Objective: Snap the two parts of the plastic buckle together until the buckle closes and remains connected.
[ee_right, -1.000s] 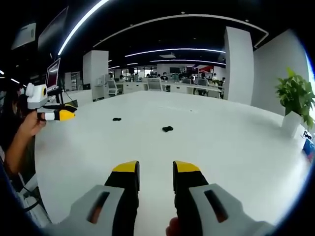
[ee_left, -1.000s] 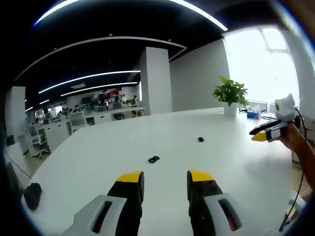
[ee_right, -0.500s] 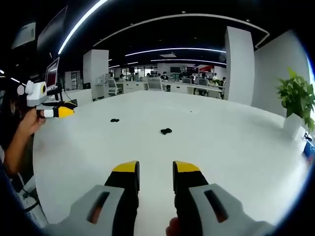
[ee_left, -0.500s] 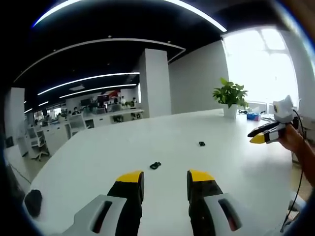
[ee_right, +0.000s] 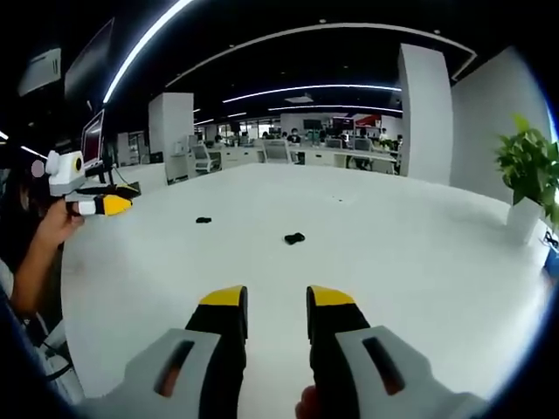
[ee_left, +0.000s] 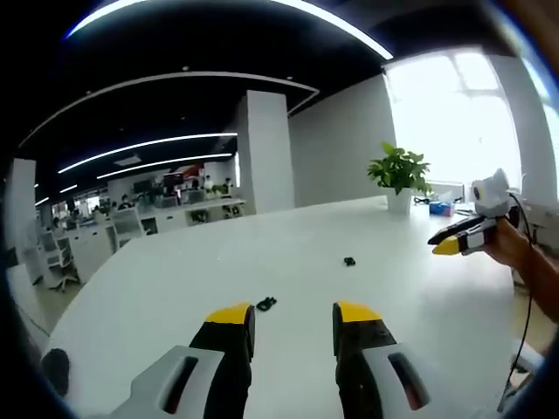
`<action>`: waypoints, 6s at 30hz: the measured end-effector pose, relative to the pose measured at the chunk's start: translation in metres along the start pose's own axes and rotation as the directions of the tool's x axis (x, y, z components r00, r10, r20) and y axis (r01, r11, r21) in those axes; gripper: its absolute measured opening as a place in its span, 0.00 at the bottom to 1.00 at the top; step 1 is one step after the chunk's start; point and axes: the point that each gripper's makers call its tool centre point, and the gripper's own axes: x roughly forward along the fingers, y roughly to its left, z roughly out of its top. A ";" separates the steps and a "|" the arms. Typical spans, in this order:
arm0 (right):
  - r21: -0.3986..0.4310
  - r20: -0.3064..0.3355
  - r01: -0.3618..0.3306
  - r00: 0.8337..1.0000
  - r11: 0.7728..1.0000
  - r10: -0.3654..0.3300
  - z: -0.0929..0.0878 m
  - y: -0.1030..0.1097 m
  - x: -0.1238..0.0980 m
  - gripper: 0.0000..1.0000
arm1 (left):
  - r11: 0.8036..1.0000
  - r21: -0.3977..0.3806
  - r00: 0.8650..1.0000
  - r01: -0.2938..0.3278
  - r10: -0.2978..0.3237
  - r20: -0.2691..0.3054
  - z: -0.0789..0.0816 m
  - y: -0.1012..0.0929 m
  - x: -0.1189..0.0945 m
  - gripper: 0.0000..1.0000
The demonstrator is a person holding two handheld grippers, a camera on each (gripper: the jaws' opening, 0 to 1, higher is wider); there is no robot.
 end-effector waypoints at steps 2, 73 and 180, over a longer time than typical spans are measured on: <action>-0.009 -0.007 -0.004 1.000 1.000 0.004 0.000 0.000 0.002 0.27 | 1.000 -0.004 1.000 -0.006 0.006 0.003 0.003 0.003 0.000 0.36; -0.055 -0.063 -0.049 0.997 0.997 0.045 0.014 -0.023 0.049 0.28 | 0.994 0.001 0.993 0.106 -0.106 -0.046 0.019 0.008 0.052 0.37; -0.105 -0.136 -0.262 0.959 0.959 0.247 0.017 -0.015 0.102 0.28 | 0.975 0.084 0.944 0.205 -0.174 -0.280 -0.057 0.042 0.127 0.32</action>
